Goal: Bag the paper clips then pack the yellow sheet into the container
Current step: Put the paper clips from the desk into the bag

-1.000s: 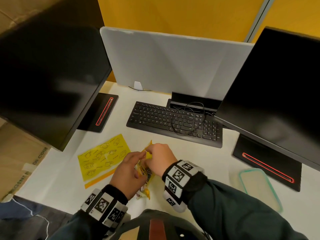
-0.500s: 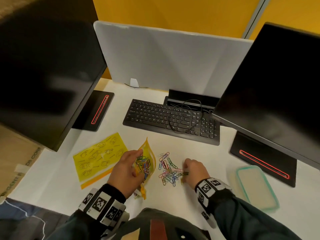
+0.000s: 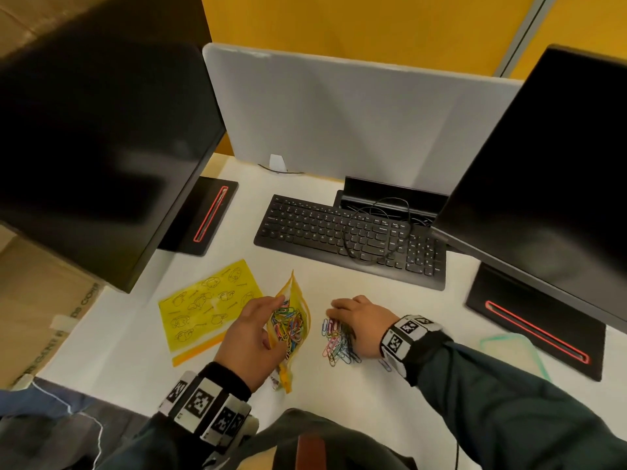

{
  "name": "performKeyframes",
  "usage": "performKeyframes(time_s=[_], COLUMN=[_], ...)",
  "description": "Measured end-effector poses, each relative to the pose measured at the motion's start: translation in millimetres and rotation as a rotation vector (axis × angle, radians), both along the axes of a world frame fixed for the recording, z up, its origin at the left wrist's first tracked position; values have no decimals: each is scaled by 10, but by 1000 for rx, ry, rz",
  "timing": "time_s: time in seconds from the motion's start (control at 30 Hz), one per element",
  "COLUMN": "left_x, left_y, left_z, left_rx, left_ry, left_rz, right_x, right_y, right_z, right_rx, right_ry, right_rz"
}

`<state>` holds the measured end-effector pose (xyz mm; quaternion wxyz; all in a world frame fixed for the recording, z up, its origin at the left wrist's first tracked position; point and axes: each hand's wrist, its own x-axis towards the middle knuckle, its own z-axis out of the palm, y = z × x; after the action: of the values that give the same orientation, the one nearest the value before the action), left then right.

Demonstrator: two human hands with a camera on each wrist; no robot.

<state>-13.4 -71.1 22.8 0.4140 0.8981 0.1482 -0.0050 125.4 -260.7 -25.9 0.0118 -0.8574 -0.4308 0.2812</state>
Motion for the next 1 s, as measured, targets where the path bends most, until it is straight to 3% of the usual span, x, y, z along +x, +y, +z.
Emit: performKeyframes(time_s=[0.3,0.67,0.77,0.87,1.0], left_x=[18,5,7,10,31], left_y=[-41,-40,-36,-34,-52], left_z=[14,28,27,15,5], left_rx=[10,-9,5,-10,-19], left_ry=[10,10,14,13,10], left_rz=[-31,-18,-23,-16,-27], right_x=[-137,-230,-220,-250,-337], right_y=[-181,-75,-126,-50,291], right_z=[-121,-41,71,322,723], right_rx=[144,103,252,569,859], right_ry=[-28,-45,32,221,412], right_rz=[-92,-201,-436,-714,-713])
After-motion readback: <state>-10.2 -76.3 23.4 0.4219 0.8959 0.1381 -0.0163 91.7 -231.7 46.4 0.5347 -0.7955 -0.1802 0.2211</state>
